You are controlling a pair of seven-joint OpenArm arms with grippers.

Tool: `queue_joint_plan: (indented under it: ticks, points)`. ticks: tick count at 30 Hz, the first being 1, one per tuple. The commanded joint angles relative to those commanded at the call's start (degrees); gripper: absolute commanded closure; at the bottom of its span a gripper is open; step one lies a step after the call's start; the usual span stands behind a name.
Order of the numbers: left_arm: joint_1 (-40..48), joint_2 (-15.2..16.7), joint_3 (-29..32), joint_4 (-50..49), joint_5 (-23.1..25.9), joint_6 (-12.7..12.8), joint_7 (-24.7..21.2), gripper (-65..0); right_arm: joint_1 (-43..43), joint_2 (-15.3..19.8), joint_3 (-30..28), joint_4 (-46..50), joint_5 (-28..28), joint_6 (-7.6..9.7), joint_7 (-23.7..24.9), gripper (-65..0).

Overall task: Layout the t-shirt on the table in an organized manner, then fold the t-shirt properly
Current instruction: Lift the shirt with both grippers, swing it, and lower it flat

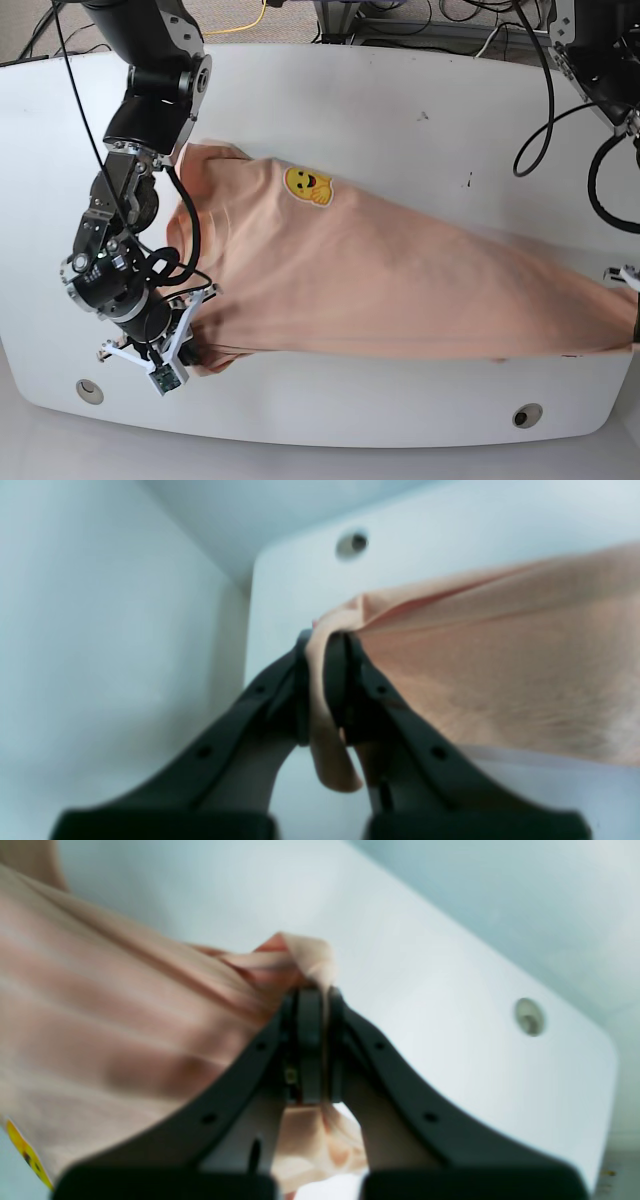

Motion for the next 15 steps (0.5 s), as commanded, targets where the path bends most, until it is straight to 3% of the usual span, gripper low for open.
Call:
queue_joint_plan:
  ticks: [5, 10, 15]
  points:
    - [-7.47, 0.44, 6.95, -0.44, 0.09, 3.43, -0.09, 0.0, 6.51, 0.35, -0.09, -5.36, 0.00, 0.00, 0.18, 0.0]
    - [-20.22, 2.37, 14.77, -0.53, 0.09, 9.93, -0.18, 0.0, 18.02, 2.81, -0.88, -15.47, -0.09, 0.00, 0.62, 0.0]
    - [-32.26, 2.90, 16.35, -4.04, 0.09, 11.34, -0.18, 0.0, 30.68, 5.19, -3.78, -23.47, -0.18, 0.00, 2.46, 0.0]
